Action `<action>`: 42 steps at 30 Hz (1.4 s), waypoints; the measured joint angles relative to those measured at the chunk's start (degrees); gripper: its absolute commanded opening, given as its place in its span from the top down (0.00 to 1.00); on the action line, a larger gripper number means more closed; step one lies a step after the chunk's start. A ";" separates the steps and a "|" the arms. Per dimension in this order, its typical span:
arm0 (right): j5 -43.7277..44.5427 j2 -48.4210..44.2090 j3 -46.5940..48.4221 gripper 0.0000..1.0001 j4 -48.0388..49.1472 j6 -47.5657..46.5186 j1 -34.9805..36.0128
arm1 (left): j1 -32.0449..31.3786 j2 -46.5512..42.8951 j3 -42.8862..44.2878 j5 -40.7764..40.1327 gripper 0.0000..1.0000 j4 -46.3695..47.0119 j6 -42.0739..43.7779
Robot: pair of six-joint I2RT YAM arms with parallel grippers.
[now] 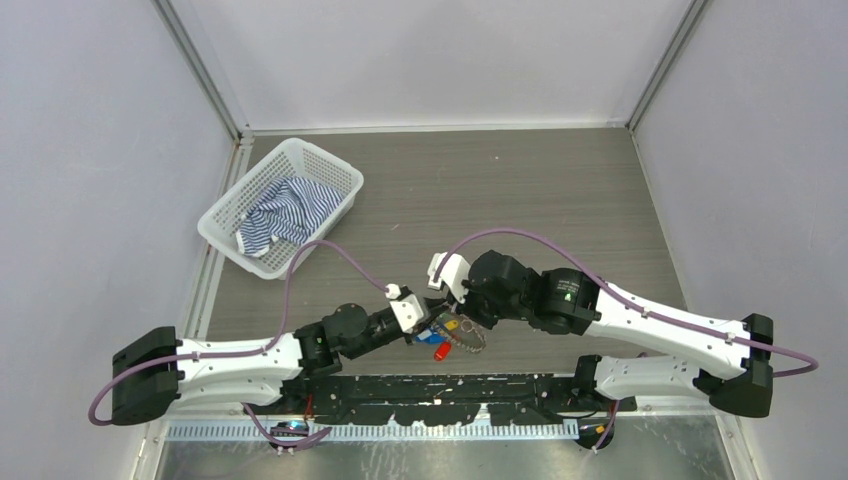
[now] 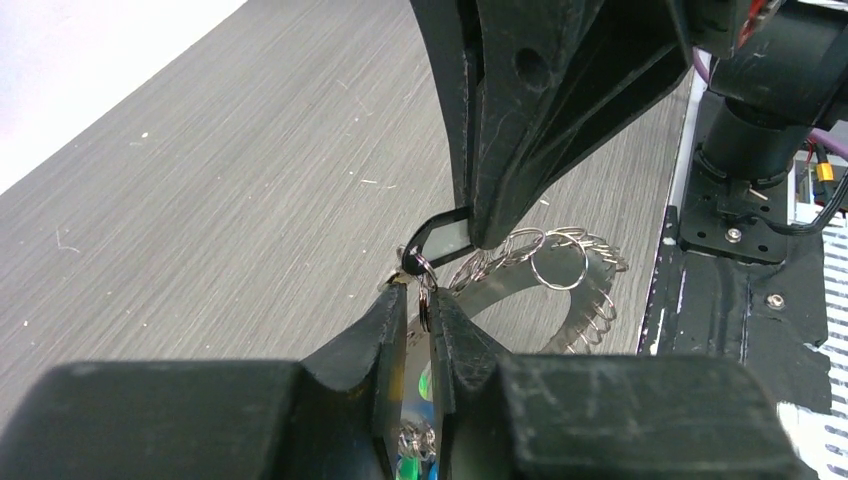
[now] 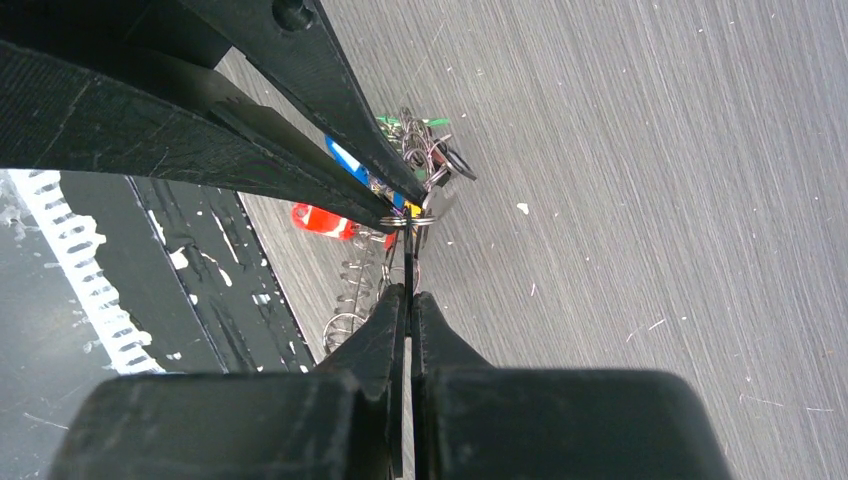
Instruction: Remove the keys from the keyring
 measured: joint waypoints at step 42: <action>3.48 0.00 -3.58 0.99 3.80 3.17 -2.29 | -0.48 -5.27 -3.34 4.66 1.00 0.74 4.22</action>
